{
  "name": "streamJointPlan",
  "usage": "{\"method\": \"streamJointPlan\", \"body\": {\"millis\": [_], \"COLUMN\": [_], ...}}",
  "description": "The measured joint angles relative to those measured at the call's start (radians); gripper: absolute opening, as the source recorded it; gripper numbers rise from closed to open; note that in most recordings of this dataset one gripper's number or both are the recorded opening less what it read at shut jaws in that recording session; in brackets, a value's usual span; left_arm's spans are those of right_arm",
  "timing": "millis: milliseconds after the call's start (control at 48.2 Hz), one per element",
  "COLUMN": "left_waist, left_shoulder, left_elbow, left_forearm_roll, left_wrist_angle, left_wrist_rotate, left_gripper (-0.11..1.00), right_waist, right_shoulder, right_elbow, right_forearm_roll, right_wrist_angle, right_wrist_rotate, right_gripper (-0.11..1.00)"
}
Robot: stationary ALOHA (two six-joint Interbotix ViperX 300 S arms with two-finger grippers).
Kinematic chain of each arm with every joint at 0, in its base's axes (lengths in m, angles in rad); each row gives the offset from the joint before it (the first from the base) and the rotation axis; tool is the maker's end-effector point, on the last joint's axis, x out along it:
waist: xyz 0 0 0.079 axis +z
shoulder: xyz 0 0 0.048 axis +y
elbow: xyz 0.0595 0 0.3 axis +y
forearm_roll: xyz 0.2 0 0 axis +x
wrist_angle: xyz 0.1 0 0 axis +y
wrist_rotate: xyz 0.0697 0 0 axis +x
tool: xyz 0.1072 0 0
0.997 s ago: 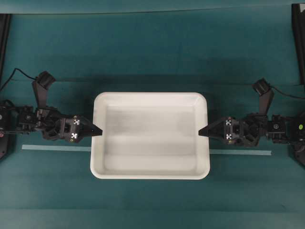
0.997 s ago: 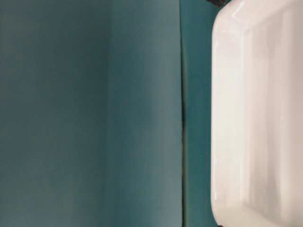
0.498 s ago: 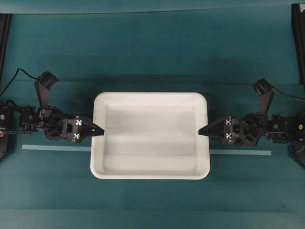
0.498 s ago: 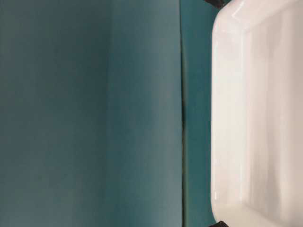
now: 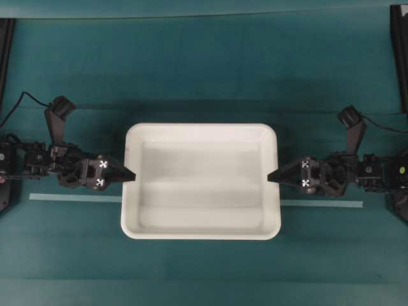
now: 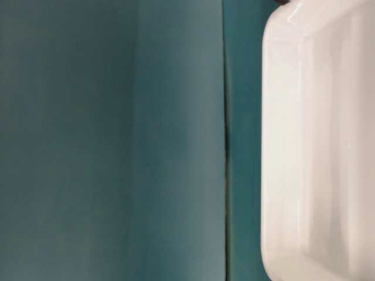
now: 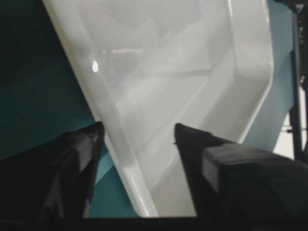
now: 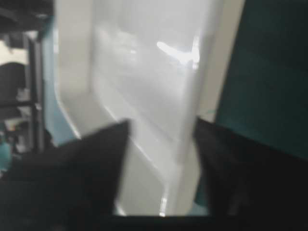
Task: Lift the white case with both hands.
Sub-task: 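Close both grippers on the tray's left and right rims, then lift the gripped tray upward with both grippers together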
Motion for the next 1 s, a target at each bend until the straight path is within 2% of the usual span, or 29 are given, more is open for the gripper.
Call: {"method": "streamJointPlan", "body": {"millis": [145,228,270,561,997], "left_waist": [0.0,0.002,0.003,0.003,0.003], "left_shoulder": [0.0,0.0,0.0,0.0,-0.002], "left_elbow": [0.0,0.0,0.002,-0.003,-0.008], "left_forearm_roll": [-0.002,-0.002,0.0,-0.003,-0.002], "left_wrist_angle": [0.003,0.005,0.006,0.074,0.083], "left_wrist_rotate": [0.003,0.009,0.011,0.011,0.009], "left_gripper": [0.32,0.14,0.1,0.09,0.09], "right_waist": [0.0,-0.002,0.0,0.0,0.0], "right_shoulder": [0.0,0.0,-0.002,-0.002,-0.002], "right_elbow": [-0.005,-0.012,-0.015,-0.032,-0.04], "right_forearm_roll": [0.002,0.012,0.015,0.02,0.02], "right_wrist_angle": [0.055,0.089,0.101,0.127,0.133], "right_wrist_rotate": [0.003,0.006,0.008,0.018,0.028], "right_gripper": [0.14,0.12,0.11,0.11,0.11]}}
